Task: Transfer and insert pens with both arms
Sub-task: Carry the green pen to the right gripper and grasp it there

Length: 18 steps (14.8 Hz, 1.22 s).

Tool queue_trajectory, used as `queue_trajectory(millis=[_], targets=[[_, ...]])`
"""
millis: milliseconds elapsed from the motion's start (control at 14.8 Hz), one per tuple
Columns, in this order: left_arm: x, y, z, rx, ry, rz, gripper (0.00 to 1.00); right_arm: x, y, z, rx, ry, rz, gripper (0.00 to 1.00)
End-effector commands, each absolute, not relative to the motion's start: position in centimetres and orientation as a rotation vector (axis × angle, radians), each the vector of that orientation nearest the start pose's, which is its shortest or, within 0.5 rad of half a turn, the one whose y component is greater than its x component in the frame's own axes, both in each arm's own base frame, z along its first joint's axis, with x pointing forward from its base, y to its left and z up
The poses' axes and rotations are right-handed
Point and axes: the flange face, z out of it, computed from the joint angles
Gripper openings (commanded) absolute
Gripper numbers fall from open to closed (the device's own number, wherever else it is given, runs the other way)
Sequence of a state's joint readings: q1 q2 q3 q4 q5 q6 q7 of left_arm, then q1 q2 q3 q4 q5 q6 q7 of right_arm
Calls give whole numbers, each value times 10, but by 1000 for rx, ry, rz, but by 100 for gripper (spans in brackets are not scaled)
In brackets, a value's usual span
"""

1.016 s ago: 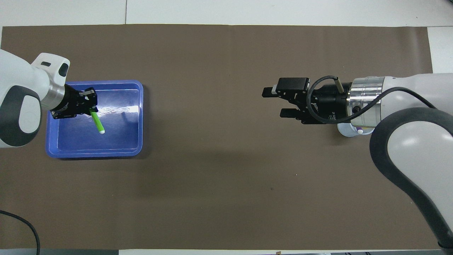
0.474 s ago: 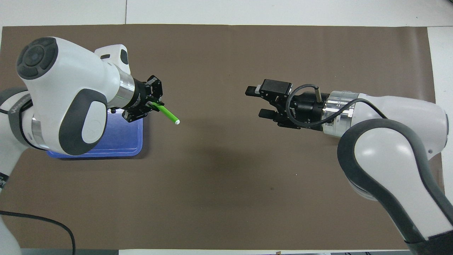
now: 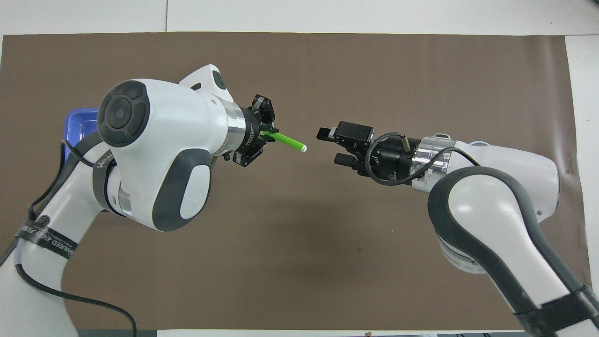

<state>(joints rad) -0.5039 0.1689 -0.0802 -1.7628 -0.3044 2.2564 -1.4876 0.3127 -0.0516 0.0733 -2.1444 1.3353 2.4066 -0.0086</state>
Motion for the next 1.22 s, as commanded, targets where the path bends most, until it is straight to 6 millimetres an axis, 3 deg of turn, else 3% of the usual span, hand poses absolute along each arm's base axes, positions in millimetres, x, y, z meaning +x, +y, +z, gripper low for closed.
queue_trajectory(millis=[0,203,406,745,1016,1151], targets=[[524,-380,503,-3043,-1900,167,0,508,214,457,-2024,562,-89,100],[514,-395,503,-3036,-1912,188,0,506,214,454,-2032,549,-92,98],[510,-398,503,-3043,-1900,191,0,506,214,454,-2035,538,-101,75],[508,-400,500,-3044,-1886,195,0,506,214,455,-2034,535,-99,63],[506,-399,496,-3044,-1872,197,0,506,214,455,-2033,535,-97,29],[506,-399,494,-3048,-1859,195,0,506,214,454,-2032,534,-95,1]])
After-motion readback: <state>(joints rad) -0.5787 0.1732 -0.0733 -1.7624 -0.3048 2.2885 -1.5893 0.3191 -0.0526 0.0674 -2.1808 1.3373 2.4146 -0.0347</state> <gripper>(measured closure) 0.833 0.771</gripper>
